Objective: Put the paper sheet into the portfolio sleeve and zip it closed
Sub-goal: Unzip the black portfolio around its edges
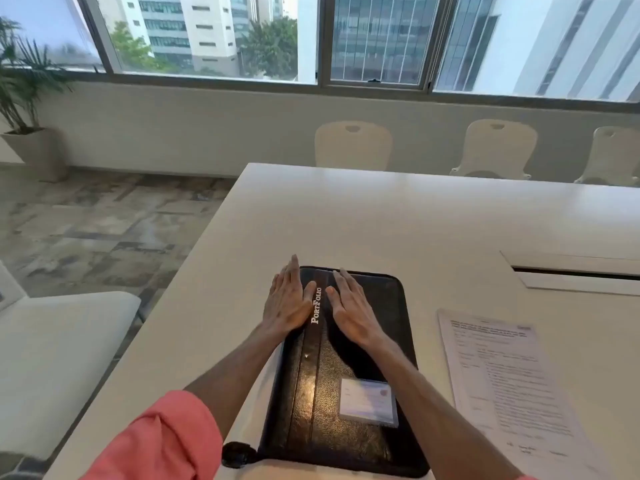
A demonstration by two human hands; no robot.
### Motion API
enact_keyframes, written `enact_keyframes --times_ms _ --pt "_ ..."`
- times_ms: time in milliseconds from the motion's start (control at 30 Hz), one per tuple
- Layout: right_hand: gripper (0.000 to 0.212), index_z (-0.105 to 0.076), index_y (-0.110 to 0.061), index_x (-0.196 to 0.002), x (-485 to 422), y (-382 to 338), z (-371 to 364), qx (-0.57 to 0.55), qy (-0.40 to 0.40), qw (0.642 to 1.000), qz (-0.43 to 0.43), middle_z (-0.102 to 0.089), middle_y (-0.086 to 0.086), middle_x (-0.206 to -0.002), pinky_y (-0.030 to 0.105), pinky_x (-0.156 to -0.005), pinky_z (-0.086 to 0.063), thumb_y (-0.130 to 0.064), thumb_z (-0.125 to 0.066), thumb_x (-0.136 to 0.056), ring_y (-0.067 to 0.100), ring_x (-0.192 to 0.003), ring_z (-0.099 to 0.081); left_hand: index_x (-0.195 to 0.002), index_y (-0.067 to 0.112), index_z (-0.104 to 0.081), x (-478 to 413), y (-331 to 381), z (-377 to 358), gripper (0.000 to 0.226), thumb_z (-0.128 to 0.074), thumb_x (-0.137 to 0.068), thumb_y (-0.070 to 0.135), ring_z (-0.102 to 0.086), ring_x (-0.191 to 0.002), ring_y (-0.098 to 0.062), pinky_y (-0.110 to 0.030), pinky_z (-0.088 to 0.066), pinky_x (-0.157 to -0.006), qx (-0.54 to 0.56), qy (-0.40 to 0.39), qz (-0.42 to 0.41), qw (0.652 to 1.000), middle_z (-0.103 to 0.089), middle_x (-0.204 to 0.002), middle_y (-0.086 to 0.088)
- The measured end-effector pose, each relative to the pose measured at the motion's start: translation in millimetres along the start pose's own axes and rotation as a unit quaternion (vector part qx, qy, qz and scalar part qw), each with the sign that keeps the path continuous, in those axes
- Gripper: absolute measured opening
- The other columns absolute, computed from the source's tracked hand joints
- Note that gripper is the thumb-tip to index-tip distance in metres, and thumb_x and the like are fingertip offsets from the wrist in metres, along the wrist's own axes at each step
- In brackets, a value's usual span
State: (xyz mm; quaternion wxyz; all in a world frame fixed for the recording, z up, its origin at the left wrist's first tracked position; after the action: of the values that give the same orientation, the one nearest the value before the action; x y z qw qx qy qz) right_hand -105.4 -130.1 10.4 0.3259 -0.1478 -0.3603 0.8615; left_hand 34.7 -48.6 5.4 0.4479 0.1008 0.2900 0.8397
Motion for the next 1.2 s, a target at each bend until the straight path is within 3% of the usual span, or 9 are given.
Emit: enact_keyframes --times_ms 200,300,400,633,800,900,1033,1200 --pt "0.058 -0.036 -0.018 -0.169 -16 -9 -10 -0.033 0.003 0.999 -0.001 -0.031 0.001 -0.178 0.045 -0.134 -0.021 -0.033 -0.051 -0.115 0.020 -0.165 -0.024 -0.176 0.013 -0.006 -15 -10 -5 0.074 -0.043 -0.117 0.037 -0.024 -0.167 -0.028 -0.044 -0.019 -0.137 0.081 -0.006 0.041 0.996 -0.026 -0.180 -0.013" --pt "0.051 -0.049 -0.013 -0.161 -31 -17 -8 -0.047 0.028 0.999 0.005 -0.054 0.007 -0.161 0.050 -0.128 -0.039 -0.019 -0.059 -0.111 0.025 -0.151 -0.047 -0.175 0.014 -0.016 -24 -16 -3 0.067 -0.044 -0.116 0.032 -0.034 -0.163 -0.030 -0.048 -0.027 -0.134 0.097 0.008 0.042 0.994 -0.037 -0.176 -0.011" --pt "0.041 -0.061 -0.009 -0.150 -49 -22 -8 -0.025 0.020 0.999 0.015 -0.065 0.009 -0.147 0.051 -0.121 -0.046 -0.010 -0.057 -0.110 0.026 -0.140 -0.057 -0.173 0.014 -0.026 -32 -22 -1 0.063 -0.046 -0.115 0.027 -0.041 -0.157 -0.030 -0.050 -0.032 -0.130 0.103 0.020 0.043 0.994 -0.049 -0.168 -0.011" --pt "0.045 -0.074 -0.012 -0.137 -100 -25 2 0.063 0.007 0.997 0.044 -0.071 0.009 -0.143 0.047 -0.117 -0.049 0.007 -0.052 -0.102 0.028 -0.138 -0.061 -0.167 0.015 -0.039 -44 -35 -4 0.064 -0.063 -0.107 0.024 -0.046 -0.151 -0.029 -0.051 -0.036 -0.127 0.140 0.031 0.044 0.989 -0.061 -0.155 -0.006" --pt "0.048 -0.076 -0.018 -0.133 -128 -27 -1 0.105 -0.084 0.989 0.056 -0.074 0.000 -0.140 0.047 -0.115 -0.053 0.008 -0.057 -0.098 0.022 -0.132 -0.067 -0.169 0.017 -0.033 -48 -37 -10 0.076 -0.067 -0.104 0.038 -0.044 -0.153 -0.027 -0.051 -0.033 -0.128 0.108 0.039 0.032 0.993 -0.050 -0.165 -0.006" --pt "0.049 -0.075 -0.026 -0.135 -141 -29 -6 0.146 -0.141 0.977 0.066 -0.071 -0.006 -0.144 0.046 -0.116 -0.052 0.003 -0.059 -0.100 0.019 -0.136 -0.063 -0.166 0.017 -0.040 -55 -39 -11 0.072 -0.066 -0.105 0.044 -0.041 -0.156 -0.027 -0.052 -0.032 -0.129 0.088 0.032 0.034 0.995 -0.046 -0.168 -0.007" --pt "0.038 -0.075 -0.035 -0.131 -149 -31 -9 0.197 -0.168 0.961 0.098 -0.064 -0.004 -0.145 0.037 -0.098 -0.047 -0.011 -0.064 -0.103 0.023 -0.135 -0.059 -0.156 0.016 -0.052 -67 -38 -11 0.062 -0.066 -0.105 0.049 -0.043 -0.153 -0.024 -0.048 -0.038 -0.126 0.095 0.030 0.025 0.995 -0.048 -0.164 -0.005" --pt "0.043 -0.074 -0.036 -0.129 -155 -26 -10 0.233 -0.155 0.951 0.128 -0.064 -0.006 -0.137 0.035 -0.088 -0.045 -0.007 -0.061 -0.101 0.021 -0.130 -0.061 -0.140 0.011 -0.062 -72 -41 -13 0.046 -0.068 -0.104 0.037 -0.049 -0.148 -0.023 -0.034 -0.038 -0.116 0.102 0.058 0.023 0.993 -0.053 -0.157 -0.006"
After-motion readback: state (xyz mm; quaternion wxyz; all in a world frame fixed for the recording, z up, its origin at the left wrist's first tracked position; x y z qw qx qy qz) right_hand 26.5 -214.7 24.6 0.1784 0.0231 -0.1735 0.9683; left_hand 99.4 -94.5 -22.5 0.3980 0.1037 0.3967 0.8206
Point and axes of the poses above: each hand's wrist, its own x-axis away from the middle knuckle, its own z-axis out of the back of the hand, y = z × x, the point moved 6 cm from there along -x, towards the middle knuckle
